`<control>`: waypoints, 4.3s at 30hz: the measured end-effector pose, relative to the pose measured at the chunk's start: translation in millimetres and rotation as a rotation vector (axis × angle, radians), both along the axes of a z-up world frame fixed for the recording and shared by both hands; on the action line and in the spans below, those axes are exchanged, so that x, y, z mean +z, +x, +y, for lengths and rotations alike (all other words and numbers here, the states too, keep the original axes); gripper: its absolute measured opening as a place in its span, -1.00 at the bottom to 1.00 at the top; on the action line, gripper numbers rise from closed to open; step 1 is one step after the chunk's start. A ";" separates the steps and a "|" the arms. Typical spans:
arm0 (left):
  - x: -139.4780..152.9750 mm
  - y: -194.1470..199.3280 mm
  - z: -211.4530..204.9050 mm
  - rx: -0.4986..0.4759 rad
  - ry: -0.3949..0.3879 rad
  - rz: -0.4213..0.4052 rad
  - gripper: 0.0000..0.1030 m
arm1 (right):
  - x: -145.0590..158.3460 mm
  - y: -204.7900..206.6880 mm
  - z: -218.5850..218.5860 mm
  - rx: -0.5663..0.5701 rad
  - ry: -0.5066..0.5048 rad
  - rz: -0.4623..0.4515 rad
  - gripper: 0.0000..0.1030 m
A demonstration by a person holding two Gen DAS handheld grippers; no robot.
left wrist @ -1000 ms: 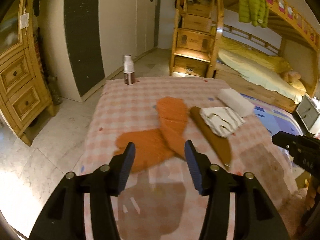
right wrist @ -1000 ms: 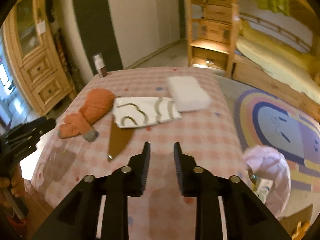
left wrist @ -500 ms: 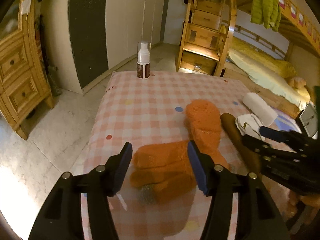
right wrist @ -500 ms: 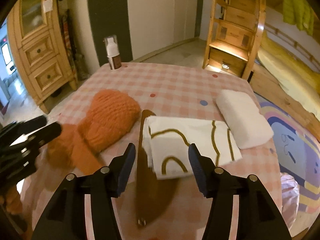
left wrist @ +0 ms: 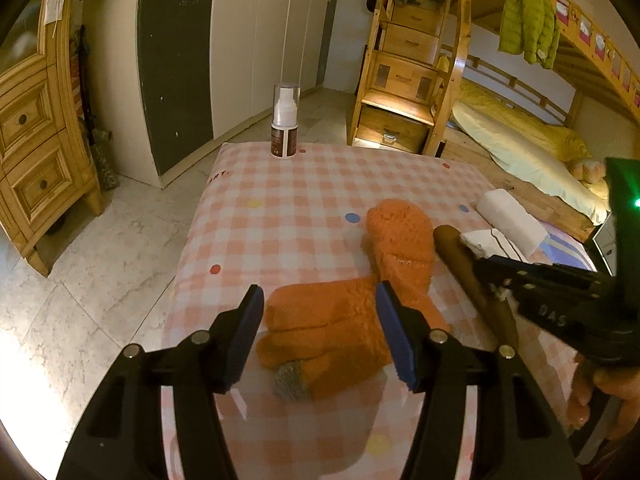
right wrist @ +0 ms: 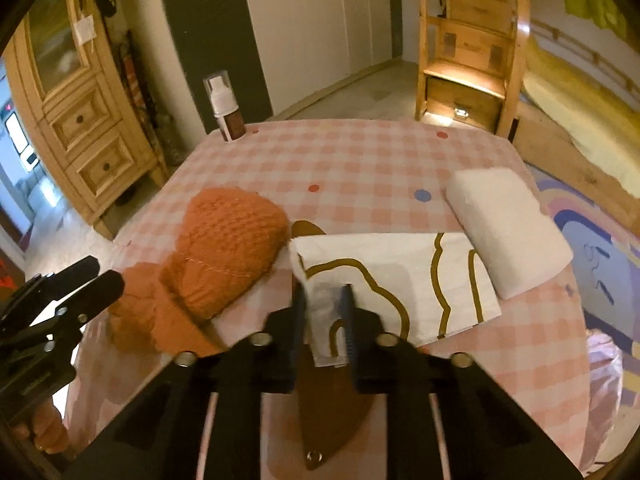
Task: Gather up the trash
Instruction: 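Grasp the white patterned paper with the right tool while the left tool grasps the orange glove, then carry the glove and paper over the trash bag and open both tools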
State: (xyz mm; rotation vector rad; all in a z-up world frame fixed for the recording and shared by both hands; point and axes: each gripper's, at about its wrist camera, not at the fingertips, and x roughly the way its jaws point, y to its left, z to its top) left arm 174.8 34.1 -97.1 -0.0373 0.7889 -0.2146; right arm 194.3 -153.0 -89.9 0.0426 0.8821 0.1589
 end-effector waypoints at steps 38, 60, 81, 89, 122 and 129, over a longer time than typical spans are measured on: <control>0.2 -21.5 -22.1 -0.090 0.021 -0.073 0.20 | 1.6 -84.5 -50.4 -0.126 -0.089 -0.008 -0.40; -28.8 9.9 -57.4 -0.121 0.056 0.093 0.27 | 11.2 -104.1 -108.6 -0.215 0.098 -0.163 -0.96; 40.7 -49.9 -60.8 -0.153 0.058 -0.025 -0.69 | 26.6 -123.4 -120.4 -0.197 0.215 -0.214 -0.96; 68.5 -91.4 -128.7 -0.298 0.110 -0.117 -0.69 | 51.3 -160.7 -151.7 -0.249 0.169 -0.225 -0.96; -8.5 -74.3 -441.0 -0.773 0.099 0.001 0.13 | -34.6 -193.2 -369.1 -0.667 0.192 -0.034 -0.80; 8.5 -70.6 -398.4 -0.661 0.098 -0.027 0.21 | -22.3 -215.2 -355.2 -0.704 0.194 -0.057 -0.05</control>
